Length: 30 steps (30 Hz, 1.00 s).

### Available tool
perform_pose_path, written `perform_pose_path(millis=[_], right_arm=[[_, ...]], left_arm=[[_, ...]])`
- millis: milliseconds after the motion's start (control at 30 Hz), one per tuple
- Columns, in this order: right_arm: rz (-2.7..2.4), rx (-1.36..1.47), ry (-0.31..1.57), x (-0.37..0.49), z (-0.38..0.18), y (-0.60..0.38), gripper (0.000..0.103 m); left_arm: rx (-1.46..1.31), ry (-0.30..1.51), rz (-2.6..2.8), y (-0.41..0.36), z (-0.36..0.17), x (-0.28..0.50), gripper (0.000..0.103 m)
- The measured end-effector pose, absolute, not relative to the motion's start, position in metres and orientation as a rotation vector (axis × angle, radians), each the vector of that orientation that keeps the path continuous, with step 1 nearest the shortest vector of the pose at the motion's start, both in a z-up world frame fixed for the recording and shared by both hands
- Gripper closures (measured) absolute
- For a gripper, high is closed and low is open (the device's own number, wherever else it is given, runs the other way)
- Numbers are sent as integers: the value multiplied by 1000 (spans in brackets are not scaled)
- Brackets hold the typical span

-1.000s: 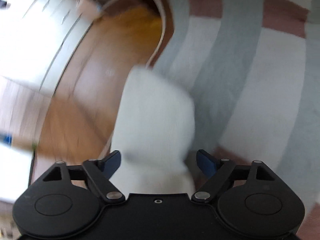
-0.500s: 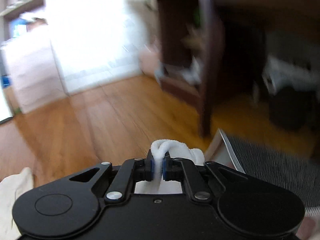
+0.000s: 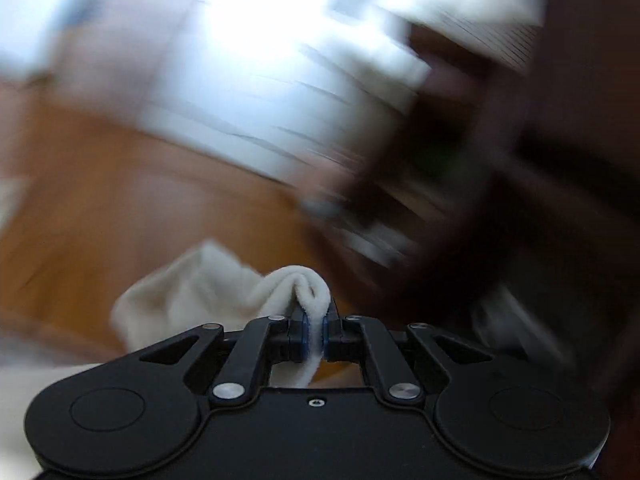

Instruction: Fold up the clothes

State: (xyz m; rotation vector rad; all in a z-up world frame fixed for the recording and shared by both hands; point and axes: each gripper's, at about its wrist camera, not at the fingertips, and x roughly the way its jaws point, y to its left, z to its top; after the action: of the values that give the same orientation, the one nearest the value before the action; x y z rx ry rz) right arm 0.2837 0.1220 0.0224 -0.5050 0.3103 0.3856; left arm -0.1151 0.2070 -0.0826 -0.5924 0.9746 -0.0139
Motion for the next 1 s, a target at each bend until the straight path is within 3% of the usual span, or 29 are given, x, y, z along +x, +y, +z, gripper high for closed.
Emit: perform_pose_path(millis=[33,167,433,633,700,733,767,833,867,900,967,1000], right_arm=[[323,-436,356,308,28,117,65],[280,-422,499,332,18,110,45],[505,-79,822,308,-24,67,42],[669,157,1122,270,-86,39,42],[671,178,1207,263,-105,42,42],[668,182,1250,261,-113,46,41],[671,181,1276,259,-118,51,40],[694,101,1226,248,-115,68,34],[721,30,1190,241,-112,78,35],[746,-41,1153,235,-108,89,40],[794,-181,1076,221,-102,110,97],[796,-266,1022,213,-98,118,98]], left_arm=[[-595,985,-34,203,-86,-114,51],[-573,1029,-82,185,-96,-109,46],[-531,1057,-99,171,-100,-102,36],[-541,1047,-97,167,-104,-99,19],[-527,1034,-72,164,-103,-100,24],[-508,1028,-56,161,-101,-100,40],[-484,1021,-45,160,-100,-100,66],[-564,1015,-63,168,-104,-100,84],[-613,1010,-67,173,-106,-102,85],[-638,1007,-67,176,-108,-103,86],[-665,1011,-74,180,-108,-105,86],[-680,1011,-78,182,-107,-106,86]])
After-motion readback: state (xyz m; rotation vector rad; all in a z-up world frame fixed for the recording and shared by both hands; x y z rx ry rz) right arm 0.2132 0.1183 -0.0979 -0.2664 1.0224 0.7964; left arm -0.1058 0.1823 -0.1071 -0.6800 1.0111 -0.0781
